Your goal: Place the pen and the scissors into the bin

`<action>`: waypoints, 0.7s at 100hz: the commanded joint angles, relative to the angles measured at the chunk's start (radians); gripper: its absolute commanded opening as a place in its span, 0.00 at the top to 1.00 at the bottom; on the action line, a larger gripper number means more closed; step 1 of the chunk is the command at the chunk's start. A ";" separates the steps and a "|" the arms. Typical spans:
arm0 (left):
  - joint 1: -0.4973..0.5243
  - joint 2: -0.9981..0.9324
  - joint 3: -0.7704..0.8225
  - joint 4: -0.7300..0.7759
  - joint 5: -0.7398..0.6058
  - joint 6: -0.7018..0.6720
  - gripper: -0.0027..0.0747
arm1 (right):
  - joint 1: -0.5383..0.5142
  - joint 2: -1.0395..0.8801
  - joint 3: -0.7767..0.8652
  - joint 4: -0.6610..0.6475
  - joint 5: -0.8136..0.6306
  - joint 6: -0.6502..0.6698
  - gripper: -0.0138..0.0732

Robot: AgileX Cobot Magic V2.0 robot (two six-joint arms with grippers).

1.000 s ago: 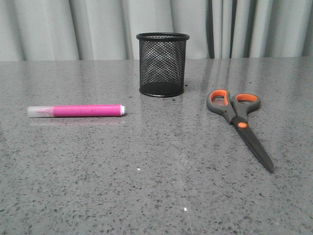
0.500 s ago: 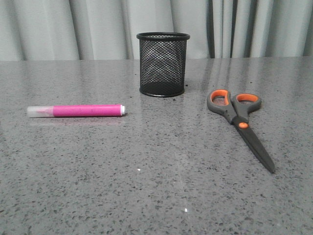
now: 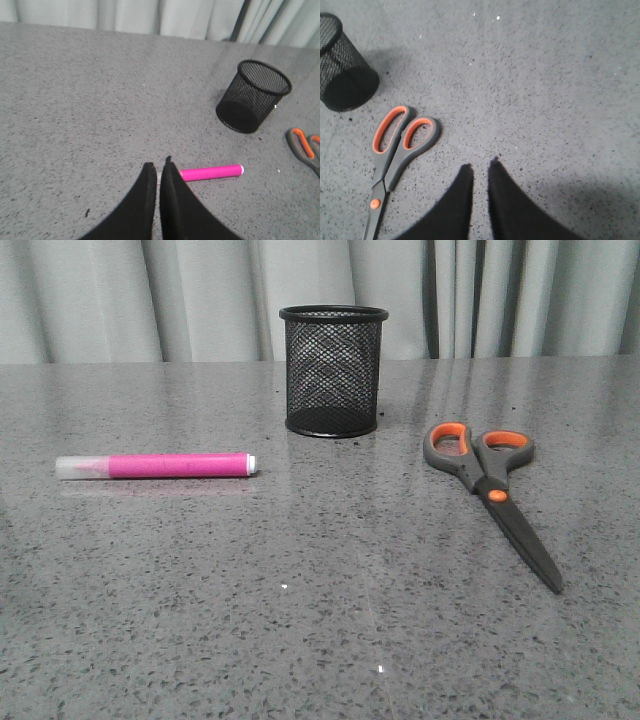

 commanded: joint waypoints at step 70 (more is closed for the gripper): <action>-0.049 0.615 -0.270 -0.482 0.204 1.033 0.50 | -0.001 0.024 -0.050 0.036 -0.049 -0.098 0.29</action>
